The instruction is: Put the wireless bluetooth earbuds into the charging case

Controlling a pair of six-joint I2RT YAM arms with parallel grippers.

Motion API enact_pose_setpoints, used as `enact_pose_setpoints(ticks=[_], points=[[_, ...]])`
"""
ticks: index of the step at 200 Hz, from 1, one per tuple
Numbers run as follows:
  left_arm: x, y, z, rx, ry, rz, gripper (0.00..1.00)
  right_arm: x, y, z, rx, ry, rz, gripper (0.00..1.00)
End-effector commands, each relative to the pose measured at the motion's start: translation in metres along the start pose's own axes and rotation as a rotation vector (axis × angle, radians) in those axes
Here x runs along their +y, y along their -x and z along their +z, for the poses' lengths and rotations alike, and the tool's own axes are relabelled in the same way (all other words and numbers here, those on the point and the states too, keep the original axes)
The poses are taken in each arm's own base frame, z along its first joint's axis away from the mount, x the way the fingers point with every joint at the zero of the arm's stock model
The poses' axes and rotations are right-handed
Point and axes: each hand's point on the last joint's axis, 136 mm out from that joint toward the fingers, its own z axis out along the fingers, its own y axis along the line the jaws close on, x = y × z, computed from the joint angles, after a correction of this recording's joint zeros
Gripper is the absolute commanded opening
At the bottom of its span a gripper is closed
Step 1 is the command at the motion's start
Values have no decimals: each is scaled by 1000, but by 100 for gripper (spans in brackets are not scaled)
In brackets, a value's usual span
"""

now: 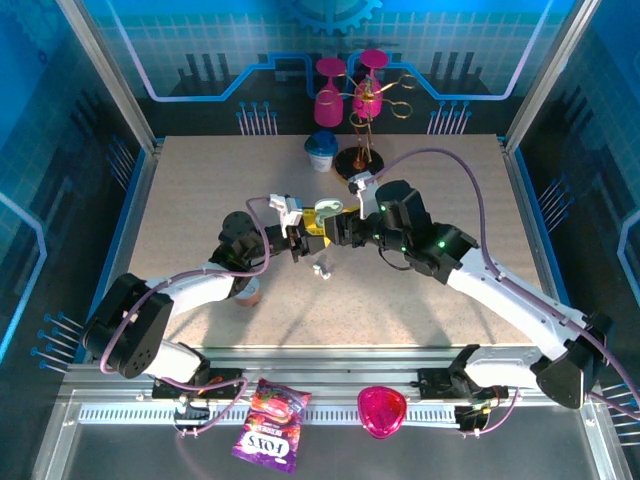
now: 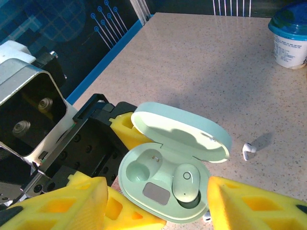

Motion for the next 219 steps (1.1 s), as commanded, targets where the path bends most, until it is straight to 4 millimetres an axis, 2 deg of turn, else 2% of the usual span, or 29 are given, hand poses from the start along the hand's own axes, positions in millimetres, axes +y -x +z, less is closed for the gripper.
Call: enact_pose_setpoints(ticks=[1,30,54,73,90,94,119,144,167,173,175,179,194,219], points=[[-10,5,-2,-34,-38,51,41,-3,15,-10,-83,-5,8,58],[-5,7,-7,-55,-19,59,41,-4,23,-23,-186,17,15,61],[2,8,-10,-66,8,54,41,-5,23,-31,-228,65,31,64],[6,13,-14,-82,31,58,41,-19,19,-36,-254,47,78,64],[7,19,-19,-98,53,68,41,-39,14,-36,-263,-2,141,64],[7,20,-20,-99,56,73,41,-48,3,-31,-241,-25,162,64],[6,27,-26,-112,87,99,41,-88,-25,-17,-180,-115,290,63],[3,35,-31,-128,103,119,41,-111,-56,6,-46,-183,364,61],[-3,41,-34,-133,99,136,41,-112,-81,34,110,-179,332,57],[-5,43,-35,-138,97,142,41,-115,-93,41,164,-188,327,56],[-6,44,-36,-140,96,143,41,-112,-87,42,157,-181,319,55],[-7,45,-36,-143,93,146,41,-111,-88,47,178,-176,307,54],[-12,50,-38,-148,84,150,41,-111,-103,65,275,-170,291,51],[-17,54,-41,-149,75,160,41,-99,-122,97,401,-108,252,47]])
